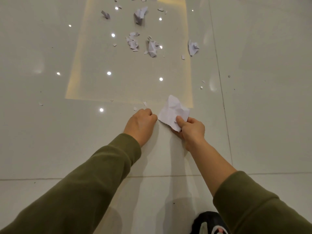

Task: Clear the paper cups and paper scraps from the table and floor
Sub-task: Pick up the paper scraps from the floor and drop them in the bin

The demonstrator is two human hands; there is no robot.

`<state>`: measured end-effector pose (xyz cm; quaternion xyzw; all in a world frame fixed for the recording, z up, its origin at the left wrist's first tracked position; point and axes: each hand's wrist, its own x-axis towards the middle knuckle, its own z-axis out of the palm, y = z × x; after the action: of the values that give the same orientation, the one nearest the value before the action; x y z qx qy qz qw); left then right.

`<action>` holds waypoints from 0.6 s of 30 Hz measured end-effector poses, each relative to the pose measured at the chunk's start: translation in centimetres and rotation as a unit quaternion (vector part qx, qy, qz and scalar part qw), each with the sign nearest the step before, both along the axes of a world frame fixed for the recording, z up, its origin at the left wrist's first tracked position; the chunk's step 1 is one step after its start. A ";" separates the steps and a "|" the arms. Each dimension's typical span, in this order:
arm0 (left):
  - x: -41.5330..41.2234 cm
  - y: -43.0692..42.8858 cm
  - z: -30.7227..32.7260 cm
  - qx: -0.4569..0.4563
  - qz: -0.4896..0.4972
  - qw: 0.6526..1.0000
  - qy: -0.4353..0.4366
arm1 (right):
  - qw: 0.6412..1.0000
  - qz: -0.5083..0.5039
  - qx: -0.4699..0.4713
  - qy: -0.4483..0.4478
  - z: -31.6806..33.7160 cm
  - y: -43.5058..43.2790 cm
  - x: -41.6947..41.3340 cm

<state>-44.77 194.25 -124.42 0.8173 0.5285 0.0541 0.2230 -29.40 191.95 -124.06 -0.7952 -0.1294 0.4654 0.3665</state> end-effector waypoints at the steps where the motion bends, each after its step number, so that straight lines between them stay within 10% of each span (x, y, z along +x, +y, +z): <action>1: -0.1 0.0 -0.1 0.000 0.006 1.000 -0.016 | 1.000 0.010 -0.001 0.019 -0.1 0.1 -0.3; 8: -2.9 3.3 -0.4 -0.059 0.293 0.932 -0.204 | 0.998 0.039 0.021 0.041 0.2 1.6 -1.5; 18: -3.5 5.3 -0.4 -0.023 0.015 0.999 -0.030 | 0.998 0.030 0.021 0.043 0.6 2.4 -0.9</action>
<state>-48.28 199.50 -124.80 0.8019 0.5351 0.0697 0.2564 -30.28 194.33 -123.50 -0.7624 -0.1478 0.5069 0.3742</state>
